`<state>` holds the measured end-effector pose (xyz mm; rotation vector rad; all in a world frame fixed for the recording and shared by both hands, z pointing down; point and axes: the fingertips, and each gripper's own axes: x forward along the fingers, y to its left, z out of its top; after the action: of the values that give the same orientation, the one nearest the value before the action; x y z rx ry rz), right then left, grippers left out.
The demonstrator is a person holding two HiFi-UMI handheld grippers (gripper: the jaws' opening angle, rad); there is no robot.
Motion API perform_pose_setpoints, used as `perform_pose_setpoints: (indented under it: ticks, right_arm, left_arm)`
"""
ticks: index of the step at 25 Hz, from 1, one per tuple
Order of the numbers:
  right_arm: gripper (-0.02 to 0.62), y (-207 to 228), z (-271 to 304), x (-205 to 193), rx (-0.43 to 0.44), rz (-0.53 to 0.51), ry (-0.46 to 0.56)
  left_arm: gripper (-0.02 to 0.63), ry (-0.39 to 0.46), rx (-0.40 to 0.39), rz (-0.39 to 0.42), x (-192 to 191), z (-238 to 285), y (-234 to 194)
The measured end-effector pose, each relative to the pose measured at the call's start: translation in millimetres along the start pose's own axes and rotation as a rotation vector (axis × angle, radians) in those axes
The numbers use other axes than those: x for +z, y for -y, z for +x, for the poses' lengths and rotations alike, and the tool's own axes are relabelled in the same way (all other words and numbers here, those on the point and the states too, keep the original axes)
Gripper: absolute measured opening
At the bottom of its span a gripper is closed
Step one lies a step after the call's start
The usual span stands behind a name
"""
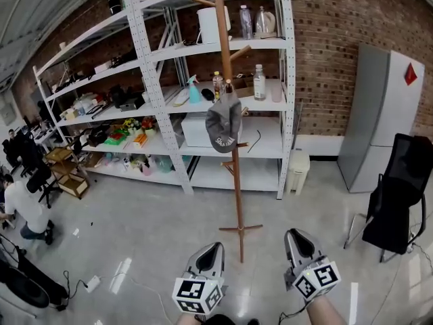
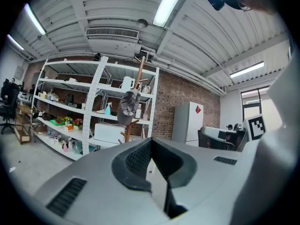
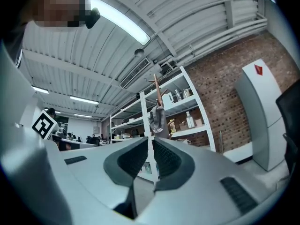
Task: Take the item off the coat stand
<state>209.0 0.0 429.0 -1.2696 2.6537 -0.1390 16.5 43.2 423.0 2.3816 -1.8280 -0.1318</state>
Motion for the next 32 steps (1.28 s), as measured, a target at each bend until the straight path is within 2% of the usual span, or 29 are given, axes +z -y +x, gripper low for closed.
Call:
perform_pose_setpoints:
  ticks: [8, 14, 24, 32]
  right_arm:
    - [0.044, 5, 21, -12, 0.016, -0.017, -0.018]
    - [0.044, 20, 43, -8, -0.026, -0.038, -0.02]
    - [0.044, 28, 105, -9, -0.065, -0.042, -0.01]
    - [0.044, 13, 171, -7, -0.049, -0.062, 0.001]
  left_arm:
    - [0.006, -0.002, 0.025, -0.004, -7, 17, -21]
    - [0.005, 0.011, 0.002, -0.007, 3, 48, -44]
    - [0.006, 0.028, -0.033, -0.016, 22, 101, -90]
    - [0.005, 0.046, -0.058, -0.021, 40, 136, -133]
